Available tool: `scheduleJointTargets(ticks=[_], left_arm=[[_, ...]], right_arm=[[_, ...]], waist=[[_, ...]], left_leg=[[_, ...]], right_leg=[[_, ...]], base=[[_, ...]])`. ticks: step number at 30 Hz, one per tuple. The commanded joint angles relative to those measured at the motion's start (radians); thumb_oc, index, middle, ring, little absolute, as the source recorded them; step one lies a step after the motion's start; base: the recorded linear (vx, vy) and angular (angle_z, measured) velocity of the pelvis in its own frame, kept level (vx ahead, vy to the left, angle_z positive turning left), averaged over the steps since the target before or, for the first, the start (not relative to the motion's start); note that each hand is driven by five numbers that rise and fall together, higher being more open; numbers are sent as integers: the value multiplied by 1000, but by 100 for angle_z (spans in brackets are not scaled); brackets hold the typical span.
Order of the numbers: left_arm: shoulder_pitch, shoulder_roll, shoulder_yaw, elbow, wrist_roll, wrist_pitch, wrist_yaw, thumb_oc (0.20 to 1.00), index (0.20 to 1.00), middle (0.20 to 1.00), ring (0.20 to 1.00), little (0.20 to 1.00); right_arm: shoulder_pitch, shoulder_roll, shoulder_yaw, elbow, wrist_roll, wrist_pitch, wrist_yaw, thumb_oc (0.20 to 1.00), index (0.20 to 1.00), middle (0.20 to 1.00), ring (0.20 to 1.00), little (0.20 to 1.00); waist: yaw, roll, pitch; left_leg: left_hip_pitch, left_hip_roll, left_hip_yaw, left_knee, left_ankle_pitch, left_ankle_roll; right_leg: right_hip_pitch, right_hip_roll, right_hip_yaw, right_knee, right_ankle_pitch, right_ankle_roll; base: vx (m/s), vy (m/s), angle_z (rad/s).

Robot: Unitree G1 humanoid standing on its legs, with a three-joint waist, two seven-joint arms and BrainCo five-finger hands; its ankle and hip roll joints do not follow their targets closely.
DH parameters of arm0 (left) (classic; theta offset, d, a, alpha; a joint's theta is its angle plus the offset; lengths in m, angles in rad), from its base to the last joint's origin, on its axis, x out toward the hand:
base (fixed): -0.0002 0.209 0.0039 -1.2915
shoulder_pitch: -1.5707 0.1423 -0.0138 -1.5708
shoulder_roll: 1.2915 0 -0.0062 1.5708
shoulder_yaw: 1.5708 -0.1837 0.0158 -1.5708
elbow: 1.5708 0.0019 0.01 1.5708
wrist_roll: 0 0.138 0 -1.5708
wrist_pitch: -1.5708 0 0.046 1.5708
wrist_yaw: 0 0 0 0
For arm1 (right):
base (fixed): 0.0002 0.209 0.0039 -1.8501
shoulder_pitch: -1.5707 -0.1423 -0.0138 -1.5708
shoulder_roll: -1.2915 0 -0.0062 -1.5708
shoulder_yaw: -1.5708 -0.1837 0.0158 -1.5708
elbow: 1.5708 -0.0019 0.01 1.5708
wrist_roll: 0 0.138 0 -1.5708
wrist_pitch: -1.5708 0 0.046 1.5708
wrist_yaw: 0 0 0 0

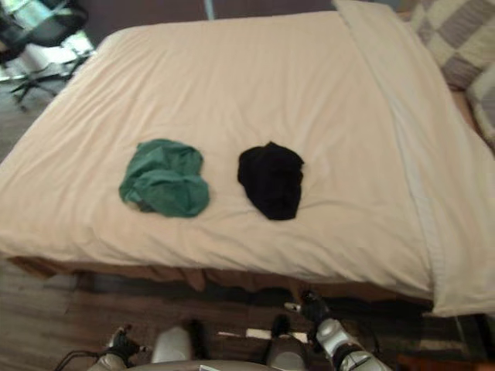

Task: Tidy up the quilt and then pick up the clothes from the bed and put them into the laundry hamper.

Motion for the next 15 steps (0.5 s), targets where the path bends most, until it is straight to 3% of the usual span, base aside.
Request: scheduleJointTargets(ticks=[1, 2, 3, 5, 7, 8, 9, 11, 14, 15], left_arm=[[-85, -25, -54, -11, 24, -33, 0, 1000, 1000, 1000, 1000, 1000], [-91, -29, -67, -19, 31, -24, -8, 1000, 1000, 1000, 1000, 1000], [-98, -19, -94, -27, 53, -18, -25, 1000, 1000, 1000, 1000, 1000], [-106, -12, -104, -36, 64, -16, -28, 1000, 1000, 1000, 1000, 1000], [-110, -4, -117, -54, 72, -17, -33, 1000, 1000, 1000, 1000, 1000], [-111, -2, -120, -58, 75, -17, -34, 1000, 1000, 1000, 1000, 1000], [-111, -2, -120, -58, 75, -17, -34, 1000, 1000, 1000, 1000, 1000], [-108, 1, -115, -50, 78, -15, -28, 1000, 1000, 1000, 1000, 1000], [-108, 16, -75, -26, 55, -9, 2, 1000, 1000, 1000, 1000, 1000], [-63, 42, 41, 19, -13, -3, 27, 1000, 1000, 1000, 1000, 1000]], right_arm=[[36, 2, -30, -16, 30, -16, 12, 1000, 1000, 1000, 1000, 1000], [48, 19, -49, -33, 40, -12, 18, 1000, 1000, 1000, 1000, 1000], [40, 51, -46, -60, 73, -2, 27, 1000, 1000, 1000, 1000, 1000], [34, 63, -34, -78, 83, -3, 32, 1000, 1000, 1000, 1000, 1000], [30, 81, 18, -118, 78, -16, 42, 1000, 1000, 1000, 1000, 1000], [31, 78, 47, -144, 74, -25, 41, 1000, 1000, 1000, 1000, 1000], [31, 78, 47, -144, 74, -25, 41, 1000, 1000, 1000, 1000, 1000], [38, 78, 63, -129, 72, -27, 37, 1000, 1000, 1000, 1000, 1000], [48, 74, 10, -70, 116, -16, 17, 1000, 1000, 1000, 1000, 1000], [84, 48, -99, 19, 167, -13, -19, 1000, 1000, 1000, 1000, 1000]], waist=[[-13, -1, -36], [-26, -12, -51], [-38, -35, -51], [-37, -40, -51], [-36, -44, -40], [-44, -42, -30], [-43, -42, -32], [-44, -45, -29], [-31, -54, -34], [-22, -56, -60]], left_leg=[[104, 13, -86, -173, 21, -29], [125, -16, -75, -192, 2, -27], [149, -80, -51, -206, -21, 3], [158, -91, -29, -213, -24, 17], [173, -111, 1, -213, -34, 44], [172, -138, -6, -213, -36, 68], [170, -137, -6, -213, -35, 68], [167, -170, -20, -213, -38, 86], [160, -199, -29, -213, -38, 95], [176, -200, -9, -213, -49, 94]], right_leg=[[88, -229, 55, -168, 70, 220], [81, -254, 64, -160, 97, 232], [43, -294, 84, -123, 167, 237], [20, -293, 88, -105, 169, 229], [-5, -243, 78, -37, 130, 205], [-20, -145, 117, 10, 62, 181], [-23, -145, 117, 9, 63, 181], [-6, -56, 138, 19, 7, 155], [22, -57, 111, -34, 13, 143], [69, -68, 114, -121, 41, 158]], base=[[127, 615, -28], [102, 747, -18], [57, 518, -12], [-3, 371, -19], [-24, 403, -49], [-32, 283, -63], [-43, 270, -47], [-35, 140, 3], [-8, 37, 37], [53, -20, 26]])
